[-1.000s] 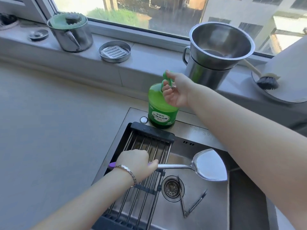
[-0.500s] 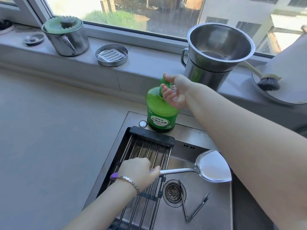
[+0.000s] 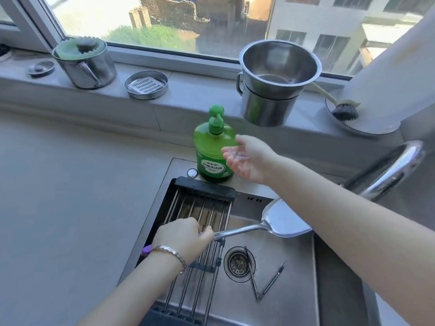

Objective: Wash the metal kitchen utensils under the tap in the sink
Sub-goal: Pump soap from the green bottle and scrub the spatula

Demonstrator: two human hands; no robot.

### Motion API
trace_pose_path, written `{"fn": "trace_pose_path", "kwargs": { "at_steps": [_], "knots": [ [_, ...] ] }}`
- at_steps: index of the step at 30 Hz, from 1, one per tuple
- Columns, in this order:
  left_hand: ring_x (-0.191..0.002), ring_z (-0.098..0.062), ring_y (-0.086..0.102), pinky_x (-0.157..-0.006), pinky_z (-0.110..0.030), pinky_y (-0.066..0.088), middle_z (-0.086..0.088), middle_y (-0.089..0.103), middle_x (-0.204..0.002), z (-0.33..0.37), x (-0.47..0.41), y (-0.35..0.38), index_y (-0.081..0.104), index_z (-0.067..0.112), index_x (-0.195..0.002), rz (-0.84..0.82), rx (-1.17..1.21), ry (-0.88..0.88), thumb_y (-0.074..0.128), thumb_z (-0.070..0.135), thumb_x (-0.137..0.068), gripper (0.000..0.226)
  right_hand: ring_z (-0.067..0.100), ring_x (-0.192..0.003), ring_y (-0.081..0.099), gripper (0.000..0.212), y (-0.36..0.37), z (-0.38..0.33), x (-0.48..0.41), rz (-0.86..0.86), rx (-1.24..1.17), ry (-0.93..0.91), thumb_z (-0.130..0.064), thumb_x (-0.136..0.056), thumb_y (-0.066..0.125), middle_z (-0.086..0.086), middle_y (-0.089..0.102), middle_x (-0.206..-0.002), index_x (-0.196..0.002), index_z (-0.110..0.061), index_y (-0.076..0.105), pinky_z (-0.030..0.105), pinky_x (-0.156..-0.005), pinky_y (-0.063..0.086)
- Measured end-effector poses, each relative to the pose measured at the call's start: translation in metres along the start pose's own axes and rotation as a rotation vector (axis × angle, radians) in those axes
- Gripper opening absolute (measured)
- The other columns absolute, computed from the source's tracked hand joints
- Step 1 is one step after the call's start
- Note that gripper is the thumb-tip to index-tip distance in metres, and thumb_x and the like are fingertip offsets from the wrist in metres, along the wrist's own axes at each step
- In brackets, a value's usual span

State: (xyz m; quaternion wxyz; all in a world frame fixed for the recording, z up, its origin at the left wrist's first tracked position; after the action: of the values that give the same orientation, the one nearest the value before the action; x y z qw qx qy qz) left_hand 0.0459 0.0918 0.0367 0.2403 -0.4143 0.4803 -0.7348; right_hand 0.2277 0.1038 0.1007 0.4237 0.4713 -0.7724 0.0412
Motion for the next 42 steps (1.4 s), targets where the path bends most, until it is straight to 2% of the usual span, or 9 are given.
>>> {"fn": "trace_pose_path", "kwargs": {
  "at_steps": [4,7,12,15,20,24,29,32,42],
  "knots": [
    [-0.044,-0.014,0.043,-0.044,-0.021,0.030,0.002,0.046,-0.046,0.015,0.017,-0.006,0.049,0.019,-0.053,0.024,0.023,-0.011,0.035,0.052,-0.083,0.046,0.018,-0.073,0.069,0.036,-0.038,0.082,0.056,0.156,0.246,-0.313,-0.020,-0.100,0.035,0.008,0.069,-0.082,-0.090,-0.007,0.067,0.022,-0.065,0.057],
    [-0.043,-0.012,0.041,-0.044,-0.022,0.026,0.002,0.043,-0.044,0.034,0.031,-0.009,0.042,0.017,-0.047,0.057,0.077,-0.009,0.037,0.051,-0.082,0.049,0.000,-0.117,0.052,0.029,-0.045,0.144,0.101,0.075,0.725,-0.649,-0.034,-0.097,0.034,-0.011,0.062,-0.121,-0.110,-0.034,0.060,0.021,-0.102,0.040],
    [-0.045,-0.014,0.044,-0.044,-0.023,0.028,0.003,0.045,-0.045,0.056,0.057,-0.010,0.049,0.017,-0.048,0.105,0.094,0.069,0.038,0.049,-0.085,0.050,0.024,-0.127,0.047,0.073,-0.077,0.158,0.136,0.286,1.603,-0.922,-0.053,-0.095,0.015,0.010,0.054,-0.133,-0.125,-0.002,0.057,0.041,-0.108,0.020],
    [-0.053,-0.020,0.052,-0.048,-0.023,0.033,0.001,0.053,-0.052,0.068,0.072,-0.006,0.058,0.016,-0.057,0.107,0.027,0.116,0.036,0.049,-0.086,0.050,0.020,-0.139,0.030,0.105,-0.098,0.150,0.138,0.410,1.588,-0.744,-0.072,-0.078,-0.010,0.010,0.041,-0.145,-0.138,-0.003,0.040,0.035,-0.117,0.003],
    [-0.058,-0.021,0.052,-0.051,-0.027,0.032,0.002,0.048,-0.051,0.080,0.091,0.003,0.050,0.017,-0.053,0.103,-0.005,0.167,0.034,0.051,-0.085,0.049,0.027,-0.137,0.031,0.093,-0.076,0.185,0.146,0.056,1.664,-0.882,-0.069,-0.085,0.008,0.015,0.040,-0.144,-0.138,0.001,0.038,0.037,-0.116,0.015],
    [-0.056,-0.021,0.054,-0.048,-0.025,0.034,0.001,0.052,-0.053,0.074,0.096,0.003,0.065,0.017,-0.067,0.119,0.035,0.137,0.034,0.048,-0.088,0.049,0.020,-0.143,0.016,0.113,-0.109,0.162,0.149,0.360,1.559,-0.795,-0.078,-0.069,-0.017,0.009,0.026,-0.152,-0.144,-0.007,0.028,0.034,-0.118,0.002],
    [-0.048,-0.014,0.049,-0.045,-0.023,0.028,0.002,0.050,-0.046,0.080,0.104,0.002,0.056,0.015,-0.051,0.102,0.124,0.127,0.036,0.046,-0.087,0.051,0.029,-0.120,0.050,0.089,-0.065,0.192,0.161,0.206,1.655,-0.989,-0.067,-0.087,0.013,0.014,0.059,-0.121,-0.123,0.003,0.055,0.041,-0.109,0.020],
    [-0.043,-0.017,0.043,-0.044,-0.023,0.027,0.001,0.047,-0.045,0.077,0.105,0.002,0.063,0.012,-0.059,0.057,0.162,0.107,0.035,0.044,-0.088,0.052,0.026,-0.112,0.055,0.082,-0.085,0.170,0.165,0.390,1.568,-1.056,-0.061,-0.090,0.012,0.013,0.063,-0.110,-0.113,0.001,0.062,0.042,-0.107,0.022],
    [-0.024,-0.012,0.030,-0.034,-0.009,0.024,0.001,0.041,-0.033,0.080,0.111,0.021,0.053,0.011,-0.046,-0.629,0.619,-0.223,0.034,0.030,-0.084,0.046,0.030,-0.113,0.055,0.077,-0.107,0.172,0.173,0.457,1.532,-1.103,-0.056,-0.093,0.017,0.017,0.064,-0.109,-0.108,0.004,0.064,0.044,-0.109,0.022]
  ]
}}
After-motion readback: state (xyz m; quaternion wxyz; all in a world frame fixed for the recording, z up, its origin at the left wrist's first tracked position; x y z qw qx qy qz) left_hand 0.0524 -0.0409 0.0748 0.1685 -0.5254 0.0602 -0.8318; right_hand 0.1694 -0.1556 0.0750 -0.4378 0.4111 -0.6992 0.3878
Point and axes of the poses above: each hand's wrist, its own x-axis away from the middle knuckle, its own y-axis out of the palm, z = x × y, the point moved 4 cm from there along -x, towards the middle knuckle
